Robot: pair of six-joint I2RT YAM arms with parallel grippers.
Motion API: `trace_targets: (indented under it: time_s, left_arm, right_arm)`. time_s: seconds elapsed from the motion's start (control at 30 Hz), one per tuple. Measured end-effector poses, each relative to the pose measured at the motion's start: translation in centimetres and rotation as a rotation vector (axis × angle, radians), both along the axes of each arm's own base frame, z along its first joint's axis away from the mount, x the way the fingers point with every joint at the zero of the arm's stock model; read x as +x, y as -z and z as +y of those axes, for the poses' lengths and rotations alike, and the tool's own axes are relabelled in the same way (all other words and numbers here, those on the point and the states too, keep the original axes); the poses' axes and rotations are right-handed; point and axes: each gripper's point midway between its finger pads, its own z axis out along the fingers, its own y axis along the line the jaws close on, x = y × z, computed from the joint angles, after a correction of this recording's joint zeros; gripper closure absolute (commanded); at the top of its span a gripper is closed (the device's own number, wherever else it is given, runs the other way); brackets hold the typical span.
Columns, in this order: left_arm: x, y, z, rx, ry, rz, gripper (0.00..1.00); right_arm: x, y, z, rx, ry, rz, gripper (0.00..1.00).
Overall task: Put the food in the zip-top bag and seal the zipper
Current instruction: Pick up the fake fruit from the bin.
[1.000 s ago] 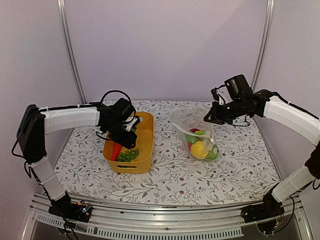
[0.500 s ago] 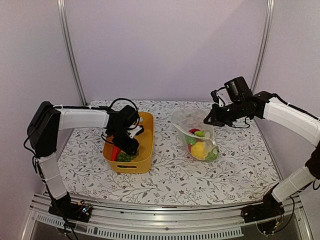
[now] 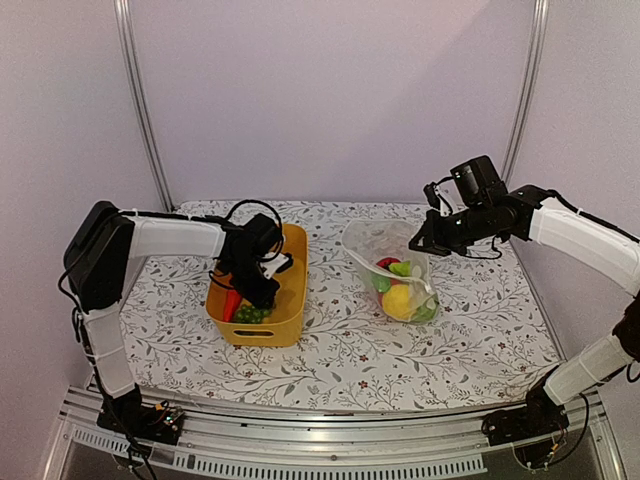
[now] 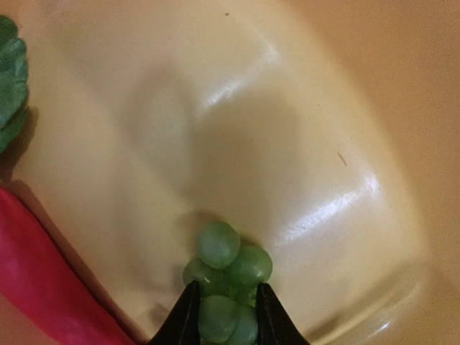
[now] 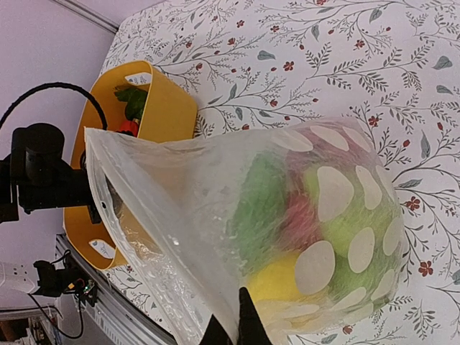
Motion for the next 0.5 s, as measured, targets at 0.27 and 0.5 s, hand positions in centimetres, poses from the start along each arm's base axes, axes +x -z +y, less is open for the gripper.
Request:
trace_targets:
  time_s: [0.27, 0.5]
  left_arm:
    - [0.3, -1.2, -0.1, -0.02, -0.017, -0.022, 1.0]
    - [1.4, -7.3, -0.2, -0.082, -0.04, -0.137, 1.0]
  right_arm:
    - [0.0, 0.0, 0.0, 0.003, 0.003, 0.0, 1.0]
    - [0.0, -0.1, 0.1, 0.006, 0.0, 0.001, 1.0]
